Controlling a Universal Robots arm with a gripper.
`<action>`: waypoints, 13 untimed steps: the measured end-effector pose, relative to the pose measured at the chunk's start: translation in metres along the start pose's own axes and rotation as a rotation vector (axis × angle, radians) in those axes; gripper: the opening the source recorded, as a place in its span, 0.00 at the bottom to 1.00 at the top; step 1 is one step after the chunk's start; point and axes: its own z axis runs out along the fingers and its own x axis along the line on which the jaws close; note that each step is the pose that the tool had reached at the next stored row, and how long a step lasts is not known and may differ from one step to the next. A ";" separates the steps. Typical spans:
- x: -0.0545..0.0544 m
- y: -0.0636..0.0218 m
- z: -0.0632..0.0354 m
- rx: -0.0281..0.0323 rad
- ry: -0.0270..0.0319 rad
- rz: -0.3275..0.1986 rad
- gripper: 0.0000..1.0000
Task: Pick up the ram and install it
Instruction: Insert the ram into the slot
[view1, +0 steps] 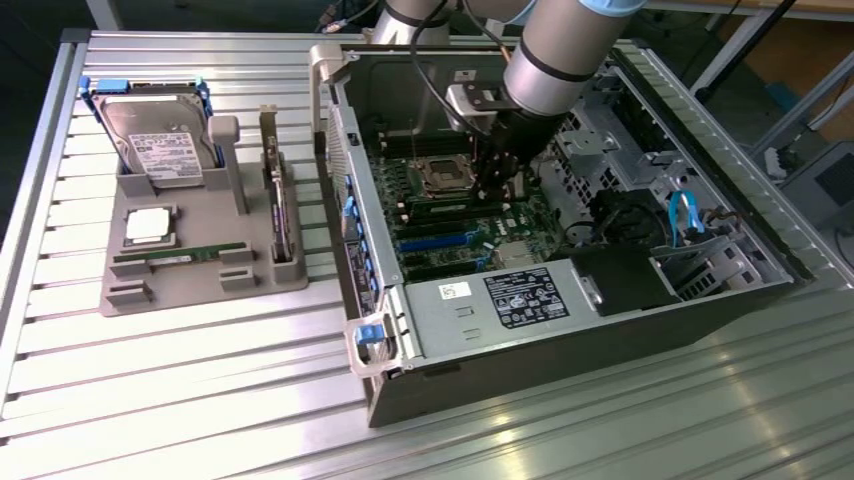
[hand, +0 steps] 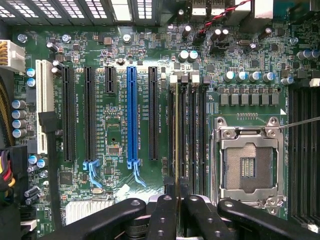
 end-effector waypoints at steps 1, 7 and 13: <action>0.000 0.0000 0.0004 0.0000 0.0000 0.000 0.12; 0.000 -0.0001 0.0026 0.0000 0.0002 0.000 0.12; 0.000 -0.0001 0.0027 0.0000 0.0000 0.000 0.12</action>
